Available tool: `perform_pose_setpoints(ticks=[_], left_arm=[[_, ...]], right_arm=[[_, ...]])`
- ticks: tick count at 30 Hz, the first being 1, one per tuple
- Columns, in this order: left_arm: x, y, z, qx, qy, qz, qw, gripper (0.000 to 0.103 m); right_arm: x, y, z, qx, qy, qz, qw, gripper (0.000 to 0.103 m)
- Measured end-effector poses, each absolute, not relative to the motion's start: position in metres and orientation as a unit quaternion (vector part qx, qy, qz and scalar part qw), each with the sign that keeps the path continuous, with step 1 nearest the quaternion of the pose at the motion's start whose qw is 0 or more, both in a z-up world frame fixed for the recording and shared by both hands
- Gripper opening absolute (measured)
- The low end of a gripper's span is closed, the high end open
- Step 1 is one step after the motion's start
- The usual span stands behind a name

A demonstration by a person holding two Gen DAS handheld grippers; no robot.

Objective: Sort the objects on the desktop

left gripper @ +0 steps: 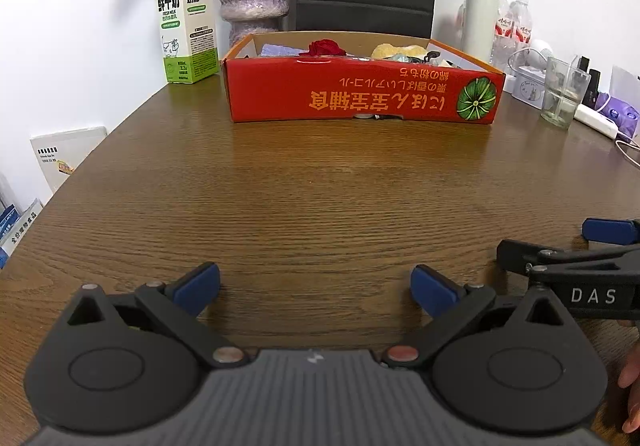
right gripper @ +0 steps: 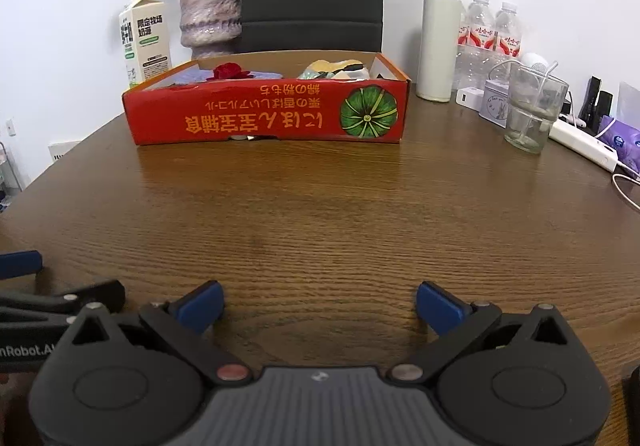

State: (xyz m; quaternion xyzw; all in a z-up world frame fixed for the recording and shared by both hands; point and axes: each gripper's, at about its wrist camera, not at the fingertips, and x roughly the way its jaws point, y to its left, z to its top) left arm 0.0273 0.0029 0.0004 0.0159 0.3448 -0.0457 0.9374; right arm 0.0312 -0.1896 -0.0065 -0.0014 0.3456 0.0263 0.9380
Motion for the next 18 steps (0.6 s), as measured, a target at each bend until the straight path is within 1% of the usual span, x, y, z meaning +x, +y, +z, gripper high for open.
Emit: perform_pose_setpoints(ticks=[18], left_arm=[[0.0295, 0.0018, 0.0003, 0.013, 0.345, -0.036, 0.938, 0.103]], right_arm=[[0.0289, -0.1928, -0.0066, -0.001, 0.344, 0.027, 0.939, 0.103]])
